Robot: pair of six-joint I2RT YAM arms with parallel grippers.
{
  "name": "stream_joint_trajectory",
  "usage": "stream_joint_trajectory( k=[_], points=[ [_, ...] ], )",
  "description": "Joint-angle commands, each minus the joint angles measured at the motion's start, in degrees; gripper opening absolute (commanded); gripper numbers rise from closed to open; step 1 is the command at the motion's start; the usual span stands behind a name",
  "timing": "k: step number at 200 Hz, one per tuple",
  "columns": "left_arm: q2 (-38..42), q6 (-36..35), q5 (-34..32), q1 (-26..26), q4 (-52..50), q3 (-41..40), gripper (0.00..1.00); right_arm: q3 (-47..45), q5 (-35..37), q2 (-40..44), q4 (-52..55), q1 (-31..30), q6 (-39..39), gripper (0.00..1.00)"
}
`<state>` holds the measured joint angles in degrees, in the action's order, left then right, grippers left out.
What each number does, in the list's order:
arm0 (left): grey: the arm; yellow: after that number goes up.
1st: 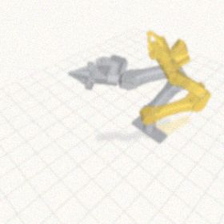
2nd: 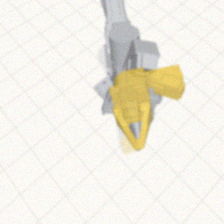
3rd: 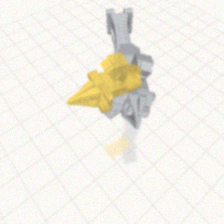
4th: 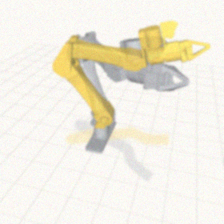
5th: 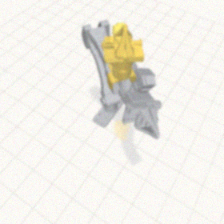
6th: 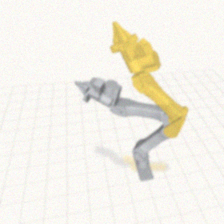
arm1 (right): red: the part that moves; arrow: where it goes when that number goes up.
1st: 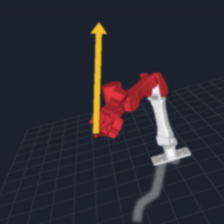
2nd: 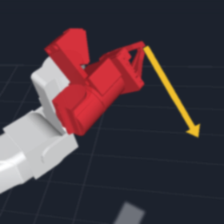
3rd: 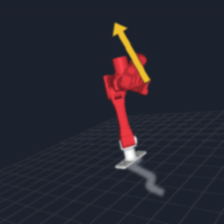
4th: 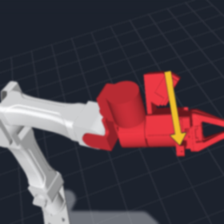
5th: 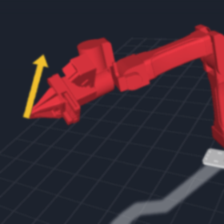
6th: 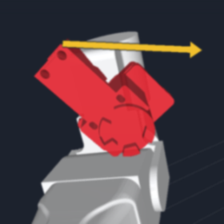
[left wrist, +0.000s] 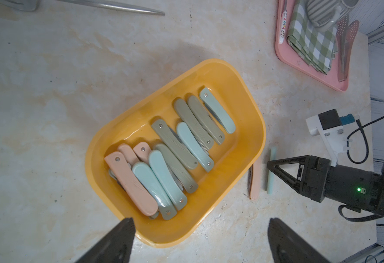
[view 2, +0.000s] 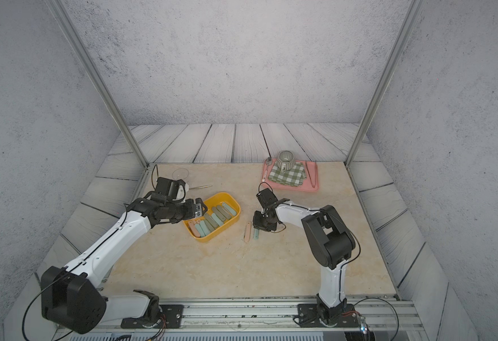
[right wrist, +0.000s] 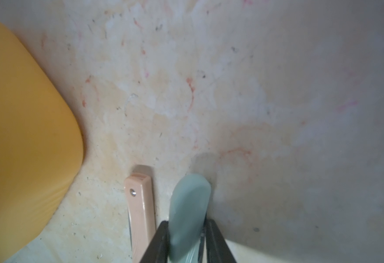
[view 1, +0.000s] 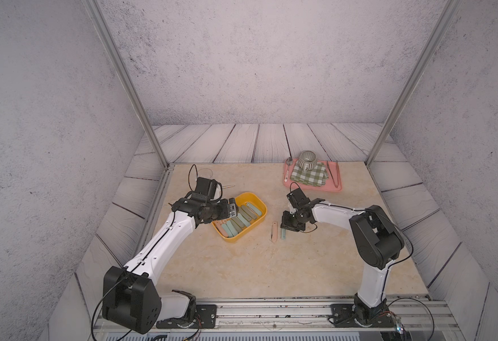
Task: Take the fruit knife out of the storage box
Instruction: Place the fruit knife at the center of the board.
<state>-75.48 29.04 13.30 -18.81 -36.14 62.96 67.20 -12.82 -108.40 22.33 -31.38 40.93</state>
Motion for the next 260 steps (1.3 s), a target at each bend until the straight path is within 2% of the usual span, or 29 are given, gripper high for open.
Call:
stream_joint_trajectory(
  k=[1,34,77,136,158,187,230,260],
  points=[
    [-0.6,0.6,0.2,-0.2,0.4,0.5,0.95,-0.4,2.7,0.0,6.8,-0.3,-1.9,0.30],
    [-0.7,0.6,0.2,-0.3,0.5,0.3,0.95,-0.9,3.5,0.6,7.3,-0.6,-2.2,0.31],
    [-0.7,0.8,0.4,-0.3,0.7,0.2,0.95,0.4,3.9,0.5,7.8,-0.9,-2.9,0.43],
    [-0.9,0.6,-0.1,-0.4,0.3,0.4,0.98,2.5,4.9,2.4,9.2,-1.0,-4.1,0.45],
    [-1.7,0.3,-0.7,-0.6,-0.7,1.1,1.00,4.0,5.3,4.3,10.5,-1.0,-5.4,0.49],
    [-2.8,-0.8,-4.6,-2.3,-2.5,2.6,1.00,6.7,6.1,6.5,13.1,-1.0,-7.7,0.61],
    [-5.2,-0.3,-5.7,-4.0,-2.1,3.0,0.99,11.6,8.1,8.0,18.2,-1.0,-10.2,1.00],
    [-8.1,2.2,-5.4,-4.2,-1.2,3.4,0.98,13.8,8.5,8.5,20.2,-1.0,-10.8,0.99]
  ],
)
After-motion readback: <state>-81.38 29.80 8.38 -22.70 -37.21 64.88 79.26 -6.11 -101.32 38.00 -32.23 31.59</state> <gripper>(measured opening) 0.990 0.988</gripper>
